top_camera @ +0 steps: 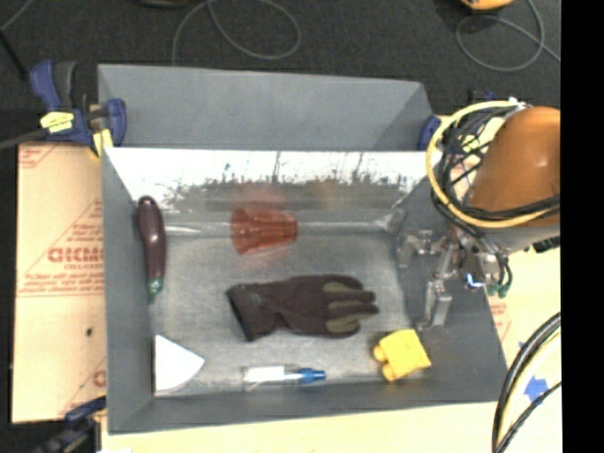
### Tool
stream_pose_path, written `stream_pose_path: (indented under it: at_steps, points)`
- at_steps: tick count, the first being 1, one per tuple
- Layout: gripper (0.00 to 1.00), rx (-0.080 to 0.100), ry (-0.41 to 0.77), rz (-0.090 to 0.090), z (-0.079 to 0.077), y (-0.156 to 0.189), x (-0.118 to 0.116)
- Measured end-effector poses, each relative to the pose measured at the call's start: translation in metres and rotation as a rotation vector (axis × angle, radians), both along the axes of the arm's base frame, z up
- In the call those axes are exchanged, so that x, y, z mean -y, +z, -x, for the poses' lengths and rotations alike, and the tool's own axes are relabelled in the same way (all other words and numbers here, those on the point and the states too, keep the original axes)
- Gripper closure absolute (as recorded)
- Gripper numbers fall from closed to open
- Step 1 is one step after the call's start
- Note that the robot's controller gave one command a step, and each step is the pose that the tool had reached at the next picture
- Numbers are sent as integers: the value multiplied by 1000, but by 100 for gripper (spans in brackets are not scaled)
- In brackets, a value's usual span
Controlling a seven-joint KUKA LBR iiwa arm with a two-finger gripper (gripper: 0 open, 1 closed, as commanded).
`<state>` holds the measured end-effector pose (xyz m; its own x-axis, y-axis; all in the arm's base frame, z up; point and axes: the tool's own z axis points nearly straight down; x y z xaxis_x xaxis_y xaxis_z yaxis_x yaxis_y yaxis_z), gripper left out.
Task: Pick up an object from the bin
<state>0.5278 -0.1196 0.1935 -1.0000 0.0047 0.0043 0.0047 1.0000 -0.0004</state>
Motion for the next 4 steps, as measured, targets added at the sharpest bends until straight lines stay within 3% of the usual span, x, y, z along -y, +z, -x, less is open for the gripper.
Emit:
stream_pose_path:
  at_steps: [1, 2, 3, 4]
  points:
    - [0, 8, 3, 2, -2, 4, 0]
    - [0, 16, -36, 3, 8, -30, -10]
    - [0, 8, -1, 2, 14, -78, -37]
    - [0, 10, -45, 1, -31, -76, -55]
